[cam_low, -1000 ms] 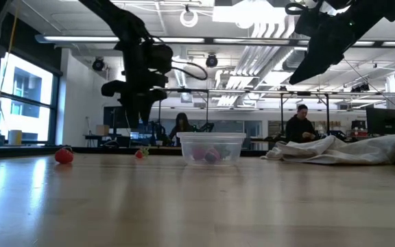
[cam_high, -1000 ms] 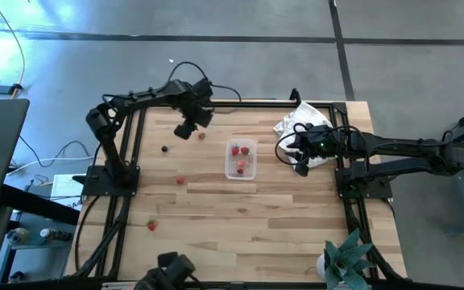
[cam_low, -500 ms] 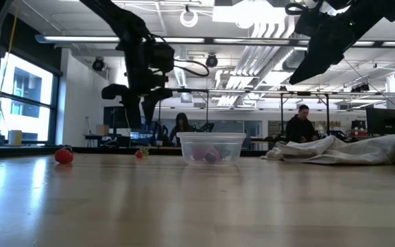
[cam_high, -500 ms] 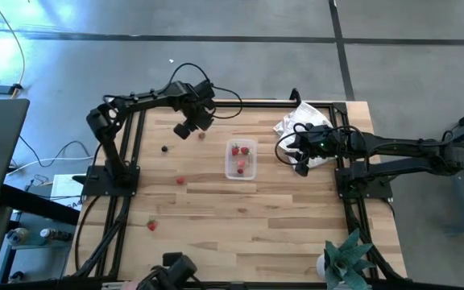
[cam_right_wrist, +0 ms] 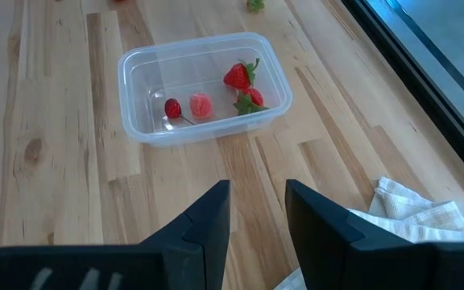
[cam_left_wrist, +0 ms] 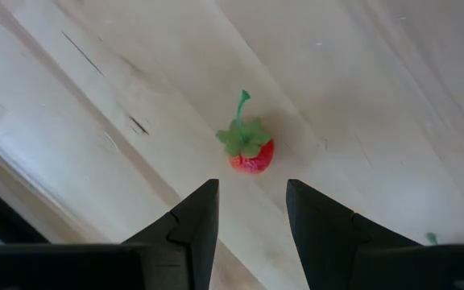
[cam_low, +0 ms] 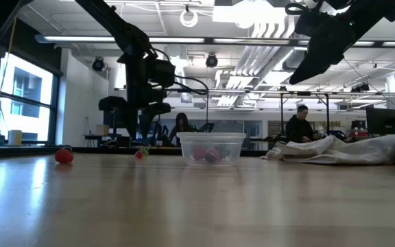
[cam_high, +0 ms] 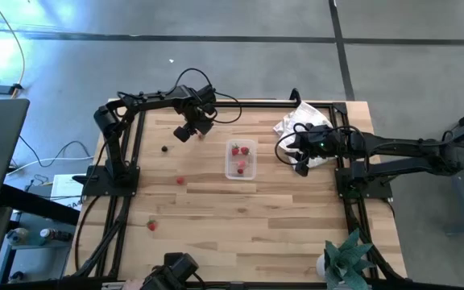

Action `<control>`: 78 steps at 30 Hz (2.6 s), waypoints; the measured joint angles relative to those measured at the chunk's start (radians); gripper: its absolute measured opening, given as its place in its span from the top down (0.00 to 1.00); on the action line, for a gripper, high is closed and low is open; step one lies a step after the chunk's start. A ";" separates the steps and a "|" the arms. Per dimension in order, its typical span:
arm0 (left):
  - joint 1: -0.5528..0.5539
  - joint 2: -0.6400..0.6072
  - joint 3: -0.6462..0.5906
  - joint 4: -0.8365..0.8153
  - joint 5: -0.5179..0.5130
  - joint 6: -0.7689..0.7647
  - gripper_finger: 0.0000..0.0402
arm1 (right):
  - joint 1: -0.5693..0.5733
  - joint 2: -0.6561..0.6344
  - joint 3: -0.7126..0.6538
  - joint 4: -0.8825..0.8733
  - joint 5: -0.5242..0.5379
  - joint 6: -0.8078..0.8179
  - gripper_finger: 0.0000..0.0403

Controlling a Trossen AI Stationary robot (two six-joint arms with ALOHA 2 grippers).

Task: Pick and placing Produce into tupperware
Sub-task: Put the strawberry into the transparent container

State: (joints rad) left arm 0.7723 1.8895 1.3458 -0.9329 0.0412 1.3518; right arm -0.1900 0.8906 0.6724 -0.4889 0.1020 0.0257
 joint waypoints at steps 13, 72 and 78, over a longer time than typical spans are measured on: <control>0.000 0.017 0.000 0.045 -0.001 -0.076 0.66 | 0.000 0.000 0.000 0.000 0.000 0.000 0.72; 0.007 0.095 0.000 -0.110 0.271 -0.737 0.66 | 0.000 0.000 0.000 0.000 0.000 0.000 0.72; 0.008 0.095 0.000 -0.076 0.195 -0.905 0.66 | 0.000 0.000 0.000 0.000 0.000 0.000 0.72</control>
State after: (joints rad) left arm 0.7799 1.9846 1.3462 -1.0088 0.2364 0.4464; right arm -0.1901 0.8909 0.6724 -0.4889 0.1020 0.0257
